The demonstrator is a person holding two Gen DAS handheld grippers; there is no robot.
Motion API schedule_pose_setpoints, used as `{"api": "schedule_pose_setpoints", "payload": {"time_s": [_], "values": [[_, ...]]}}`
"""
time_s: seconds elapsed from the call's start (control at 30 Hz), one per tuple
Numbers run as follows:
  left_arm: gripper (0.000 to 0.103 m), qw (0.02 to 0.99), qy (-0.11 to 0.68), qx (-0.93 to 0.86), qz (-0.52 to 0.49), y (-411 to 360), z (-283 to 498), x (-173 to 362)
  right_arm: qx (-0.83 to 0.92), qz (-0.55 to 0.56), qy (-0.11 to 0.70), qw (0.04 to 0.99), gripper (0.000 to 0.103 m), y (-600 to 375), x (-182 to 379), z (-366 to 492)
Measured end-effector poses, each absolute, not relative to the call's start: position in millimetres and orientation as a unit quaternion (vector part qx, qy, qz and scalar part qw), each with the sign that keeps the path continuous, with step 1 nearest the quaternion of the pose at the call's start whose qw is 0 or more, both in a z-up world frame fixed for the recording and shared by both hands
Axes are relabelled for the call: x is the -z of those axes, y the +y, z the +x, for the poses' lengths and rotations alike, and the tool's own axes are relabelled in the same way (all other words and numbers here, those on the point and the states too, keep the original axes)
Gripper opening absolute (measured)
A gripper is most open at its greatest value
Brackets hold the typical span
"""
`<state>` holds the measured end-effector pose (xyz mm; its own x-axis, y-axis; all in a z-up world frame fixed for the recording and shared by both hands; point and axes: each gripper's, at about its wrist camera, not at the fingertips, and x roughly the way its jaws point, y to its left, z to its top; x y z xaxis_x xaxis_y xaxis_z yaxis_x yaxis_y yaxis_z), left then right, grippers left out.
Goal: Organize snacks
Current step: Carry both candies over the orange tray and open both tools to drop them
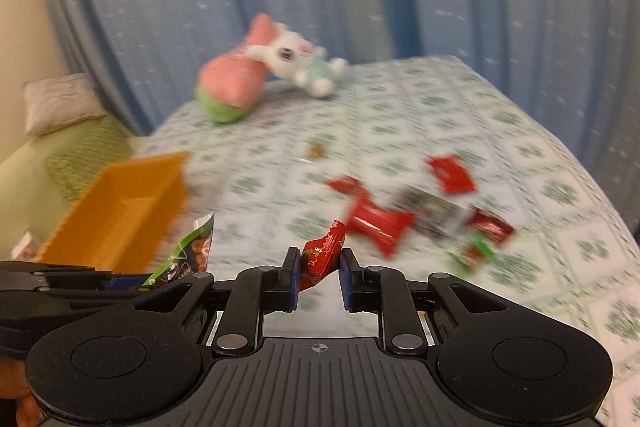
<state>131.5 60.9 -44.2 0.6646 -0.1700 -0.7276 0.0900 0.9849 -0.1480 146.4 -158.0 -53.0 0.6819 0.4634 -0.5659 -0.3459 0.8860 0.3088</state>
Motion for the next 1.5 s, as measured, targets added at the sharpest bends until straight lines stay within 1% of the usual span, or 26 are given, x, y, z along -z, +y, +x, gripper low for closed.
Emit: {"api": "schedule_pose_setpoints", "payload": {"time_s": [0.13, 0.3, 0.47, 0.63, 0.8, 1.0, 1.33, 1.43, 1.5], "values": [[0.024, 0.916, 0.396, 0.034, -0.047, 101, 125, 27, -0.267, 0.08, 0.324, 0.904, 0.02, -114, 36, 151], [0.024, 0.918, 0.395, -0.008, -0.04, 150, 122, 19, -0.318, 0.069, 0.326, 0.887, 0.021, -55, 28, 156], [0.024, 0.914, 0.402, -0.039, -0.046, 194, 124, 23, -0.356, 0.057, 0.334, 0.871, 0.02, -4, 31, 161], [0.024, 0.907, 0.413, -0.053, -0.061, 222, 128, 36, -0.368, 0.056, 0.362, 0.854, 0.02, 30, 43, 172], [0.024, 0.906, 0.413, -0.055, -0.071, 234, 128, 44, -0.373, 0.042, 0.378, 0.846, 0.02, 44, 53, 176], [0.027, 0.907, 0.41, -0.058, -0.077, 240, 130, 49, -0.37, 0.036, 0.391, 0.842, 0.021, 50, 62, 176], [0.028, 0.914, 0.387, -0.082, -0.092, 252, 113, 38, -0.371, 0.047, 0.404, 0.835, 0.021, 51, 64, 176], [0.031, 0.915, 0.381, -0.088, -0.096, 255, 106, 33, -0.377, 0.066, 0.413, 0.826, 0.021, 51, 62, 180], [0.034, 0.916, 0.378, -0.095, -0.098, 256, 101, 30, -0.37, 0.07, 0.41, 0.831, 0.025, 48, 59, 180]]}}
